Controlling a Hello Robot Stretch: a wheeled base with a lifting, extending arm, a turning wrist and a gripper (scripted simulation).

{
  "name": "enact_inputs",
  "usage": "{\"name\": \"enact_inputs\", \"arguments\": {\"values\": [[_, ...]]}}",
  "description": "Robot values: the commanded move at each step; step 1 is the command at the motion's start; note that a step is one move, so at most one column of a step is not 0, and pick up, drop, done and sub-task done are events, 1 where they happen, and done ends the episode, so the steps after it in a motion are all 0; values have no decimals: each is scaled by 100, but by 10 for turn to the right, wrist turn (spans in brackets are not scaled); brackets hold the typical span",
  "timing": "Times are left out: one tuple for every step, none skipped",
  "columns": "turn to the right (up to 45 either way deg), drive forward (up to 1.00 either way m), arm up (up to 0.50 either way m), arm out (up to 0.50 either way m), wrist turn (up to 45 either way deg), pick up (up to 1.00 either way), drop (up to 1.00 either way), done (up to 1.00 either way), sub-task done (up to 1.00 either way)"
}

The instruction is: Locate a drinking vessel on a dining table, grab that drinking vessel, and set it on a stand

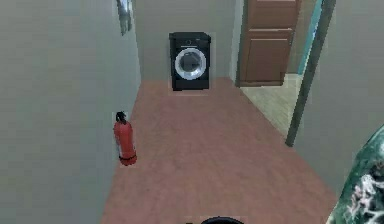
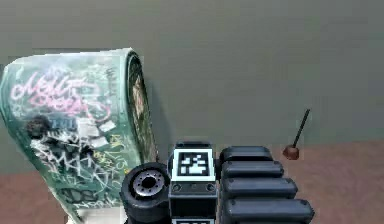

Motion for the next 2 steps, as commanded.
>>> {"name": "enact_inputs", "arguments": {"values": [[0,85,0,0,0,0,0,0,0],[270,0,0,0,0,0,0,0,0]]}}
